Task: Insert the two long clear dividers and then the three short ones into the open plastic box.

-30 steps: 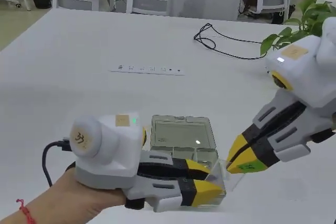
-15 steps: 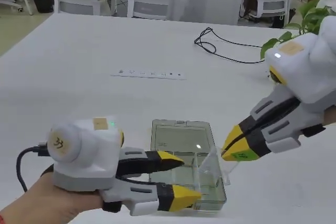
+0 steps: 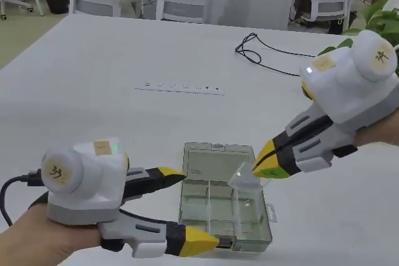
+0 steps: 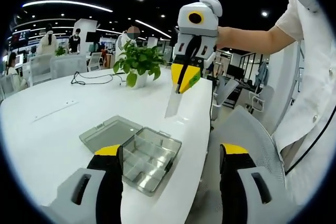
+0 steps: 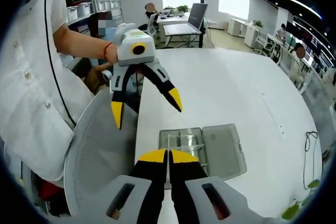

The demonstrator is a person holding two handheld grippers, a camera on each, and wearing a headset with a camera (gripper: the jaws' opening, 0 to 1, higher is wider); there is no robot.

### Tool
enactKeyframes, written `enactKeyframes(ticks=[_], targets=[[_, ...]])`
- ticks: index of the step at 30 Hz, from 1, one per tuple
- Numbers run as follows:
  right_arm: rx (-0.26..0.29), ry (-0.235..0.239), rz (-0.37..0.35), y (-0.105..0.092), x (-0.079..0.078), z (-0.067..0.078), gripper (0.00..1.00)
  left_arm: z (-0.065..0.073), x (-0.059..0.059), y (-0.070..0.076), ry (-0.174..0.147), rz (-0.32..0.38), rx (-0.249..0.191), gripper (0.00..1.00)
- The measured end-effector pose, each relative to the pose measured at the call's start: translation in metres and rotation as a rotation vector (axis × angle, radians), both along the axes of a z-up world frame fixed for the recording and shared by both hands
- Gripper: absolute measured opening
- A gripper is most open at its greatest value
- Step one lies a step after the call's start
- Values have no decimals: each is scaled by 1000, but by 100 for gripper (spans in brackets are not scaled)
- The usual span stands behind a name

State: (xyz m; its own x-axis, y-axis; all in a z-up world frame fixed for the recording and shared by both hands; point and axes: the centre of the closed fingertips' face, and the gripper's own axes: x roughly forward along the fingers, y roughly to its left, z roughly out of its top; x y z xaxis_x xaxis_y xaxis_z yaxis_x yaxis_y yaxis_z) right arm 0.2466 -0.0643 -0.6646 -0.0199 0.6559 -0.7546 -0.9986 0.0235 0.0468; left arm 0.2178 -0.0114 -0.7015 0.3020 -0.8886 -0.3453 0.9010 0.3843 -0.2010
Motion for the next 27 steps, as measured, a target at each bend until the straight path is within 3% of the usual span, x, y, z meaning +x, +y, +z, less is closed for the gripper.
enactKeyframes(ticks=[6,13,18,27], targets=[[4,-4,-20,7,18,-22,3,-7,2,9,2,23,19,89],[-8,2,-21,13,22,-50,3,-14,5,16,2,46,31,100],[-17,1,-28,13,26,-73,3,-17,5,19,10,50,40,100],[-25,6,-52,9,29,-85,3,-16,6,20,12,60,37,100]])
